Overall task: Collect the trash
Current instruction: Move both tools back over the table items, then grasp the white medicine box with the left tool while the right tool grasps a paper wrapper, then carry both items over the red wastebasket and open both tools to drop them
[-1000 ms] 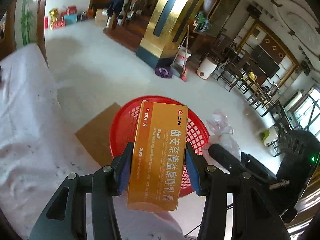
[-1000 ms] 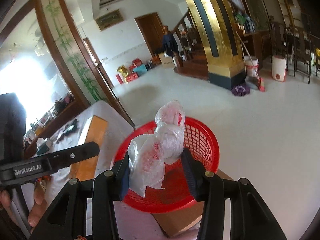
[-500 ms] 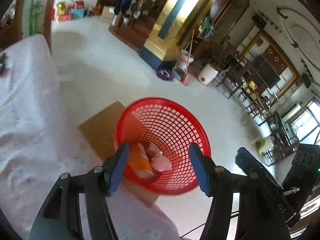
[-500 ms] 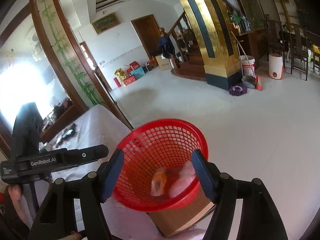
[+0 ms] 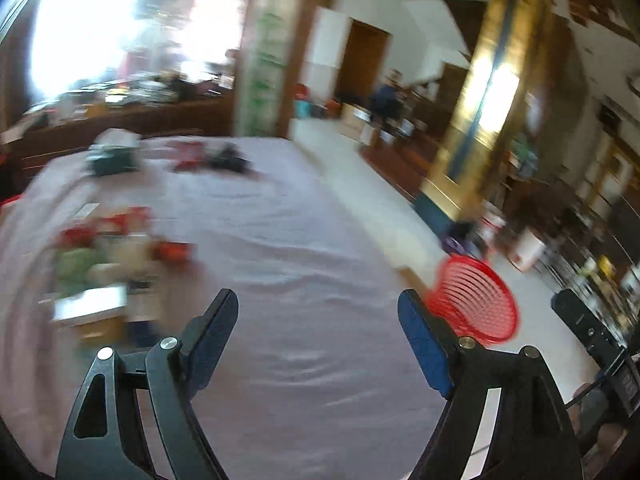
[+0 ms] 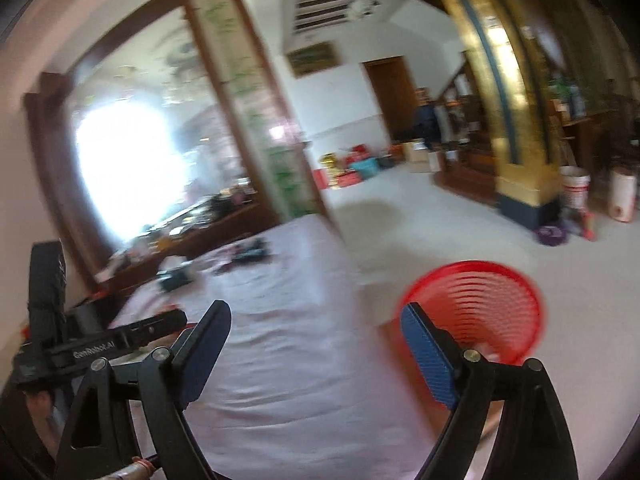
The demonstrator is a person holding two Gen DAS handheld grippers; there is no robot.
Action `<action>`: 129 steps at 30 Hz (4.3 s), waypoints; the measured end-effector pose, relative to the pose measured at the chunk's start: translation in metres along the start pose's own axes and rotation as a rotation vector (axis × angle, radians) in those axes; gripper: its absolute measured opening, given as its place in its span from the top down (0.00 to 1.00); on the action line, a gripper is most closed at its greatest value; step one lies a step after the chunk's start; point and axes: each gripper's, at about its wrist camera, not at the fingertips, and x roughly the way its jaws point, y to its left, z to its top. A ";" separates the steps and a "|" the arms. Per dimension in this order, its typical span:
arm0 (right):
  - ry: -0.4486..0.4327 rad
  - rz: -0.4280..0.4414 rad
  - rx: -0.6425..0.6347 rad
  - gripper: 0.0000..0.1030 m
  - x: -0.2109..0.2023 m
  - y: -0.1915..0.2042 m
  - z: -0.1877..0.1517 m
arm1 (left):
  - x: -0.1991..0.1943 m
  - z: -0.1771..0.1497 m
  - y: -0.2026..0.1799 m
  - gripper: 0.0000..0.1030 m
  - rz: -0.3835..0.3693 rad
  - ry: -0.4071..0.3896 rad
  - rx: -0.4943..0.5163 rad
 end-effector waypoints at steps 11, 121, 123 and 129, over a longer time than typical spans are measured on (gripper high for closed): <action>0.137 0.188 -0.048 0.13 0.056 0.091 -0.035 | -0.072 -0.012 0.152 0.21 0.289 -0.101 -0.165; -0.232 0.040 0.113 0.71 -0.141 -0.016 0.009 | -0.079 0.008 -0.119 0.46 -0.284 -0.108 0.228; -0.228 0.028 0.123 0.71 -0.134 -0.023 0.012 | -0.067 0.012 -0.130 0.46 -0.301 -0.097 0.240; -0.213 -0.015 0.172 0.71 -0.115 -0.057 0.018 | -0.019 0.019 -0.160 0.46 -0.346 -0.047 0.247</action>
